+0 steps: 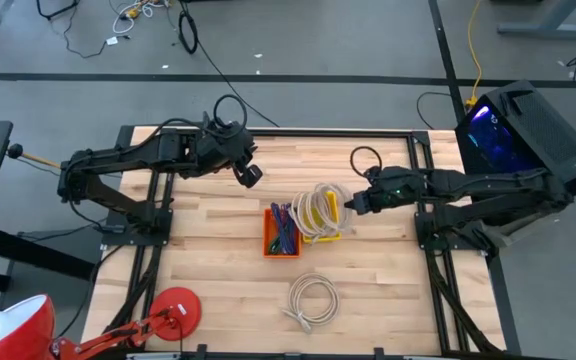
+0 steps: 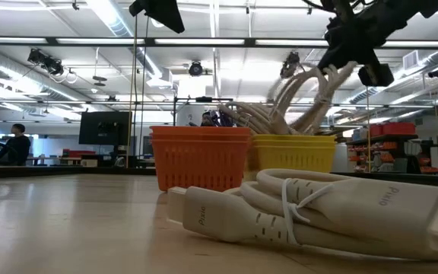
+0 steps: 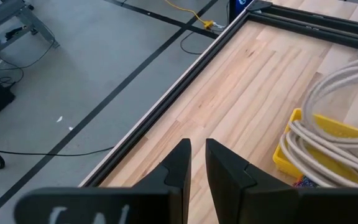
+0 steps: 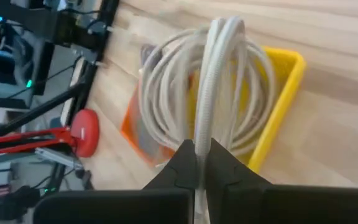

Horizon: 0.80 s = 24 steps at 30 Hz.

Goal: Pick & Place USB Port
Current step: Put the brown HDMI cable into the yellow basket

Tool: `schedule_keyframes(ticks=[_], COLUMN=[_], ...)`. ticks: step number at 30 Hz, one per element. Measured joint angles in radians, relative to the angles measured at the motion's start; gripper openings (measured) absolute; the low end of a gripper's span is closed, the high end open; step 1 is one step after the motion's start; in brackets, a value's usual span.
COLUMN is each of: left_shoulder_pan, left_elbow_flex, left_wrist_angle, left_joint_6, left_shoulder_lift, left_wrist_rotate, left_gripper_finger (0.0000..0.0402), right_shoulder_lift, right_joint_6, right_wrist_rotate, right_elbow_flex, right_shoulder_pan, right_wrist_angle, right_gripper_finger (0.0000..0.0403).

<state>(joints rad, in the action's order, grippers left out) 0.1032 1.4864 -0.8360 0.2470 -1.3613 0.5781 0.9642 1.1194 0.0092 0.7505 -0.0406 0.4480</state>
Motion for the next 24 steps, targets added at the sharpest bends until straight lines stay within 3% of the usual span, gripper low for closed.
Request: schedule_keyframes(ticks=[14, 24], left_shoulder_pan=[0.0, 0.001], left_elbow_flex=[0.0, 0.0], left_wrist_angle=[-0.007, -0.007], left_joint_6=[0.0, 0.0], left_shoulder_lift=[0.0, 0.0], left_wrist_rotate=[0.0, 0.0], left_gripper_finger=[0.0053, 0.0053], right_shoulder_lift=[-0.031, 0.012], right_joint_6=[0.024, 0.001], right_wrist_rotate=[-0.018, -0.028], right_elbow_flex=[0.0, 0.001], right_shoulder_pan=[-0.009, -0.009], right_wrist_angle=[0.072, 0.021], right_gripper_finger=[0.0006, 0.0006])
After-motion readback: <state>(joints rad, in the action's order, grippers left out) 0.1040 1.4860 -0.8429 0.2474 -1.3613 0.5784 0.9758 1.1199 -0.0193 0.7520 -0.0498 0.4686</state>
